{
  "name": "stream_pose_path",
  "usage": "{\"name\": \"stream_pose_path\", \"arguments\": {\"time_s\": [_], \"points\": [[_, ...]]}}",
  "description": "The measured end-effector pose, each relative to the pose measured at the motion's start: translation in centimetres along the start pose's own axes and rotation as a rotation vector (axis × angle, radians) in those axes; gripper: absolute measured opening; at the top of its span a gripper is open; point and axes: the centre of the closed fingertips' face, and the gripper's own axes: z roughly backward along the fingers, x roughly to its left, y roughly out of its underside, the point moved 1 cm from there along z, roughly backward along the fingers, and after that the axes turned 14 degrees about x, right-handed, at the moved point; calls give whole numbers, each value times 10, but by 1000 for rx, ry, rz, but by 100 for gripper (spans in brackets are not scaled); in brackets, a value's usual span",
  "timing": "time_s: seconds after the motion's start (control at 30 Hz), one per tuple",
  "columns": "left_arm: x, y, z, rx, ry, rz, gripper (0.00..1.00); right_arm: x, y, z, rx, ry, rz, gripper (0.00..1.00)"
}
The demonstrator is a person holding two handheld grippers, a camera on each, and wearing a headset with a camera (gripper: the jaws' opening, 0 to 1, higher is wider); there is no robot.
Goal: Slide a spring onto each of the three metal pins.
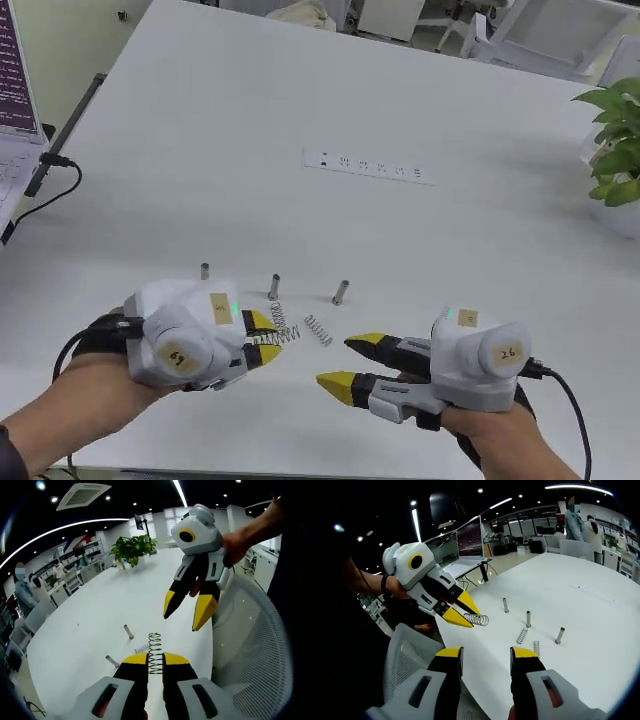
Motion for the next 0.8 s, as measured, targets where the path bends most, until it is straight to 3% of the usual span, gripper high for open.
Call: {"name": "stream_pose_path", "arguments": {"time_s": [0.37,0.8], "points": [[-27,-18,-7,-5,60,-112,2,14,-1,1,-26,-90,-8,26],[-40,-12,-6,20,93,-184,2,25,6,-4,3,-174,5,17]]}}
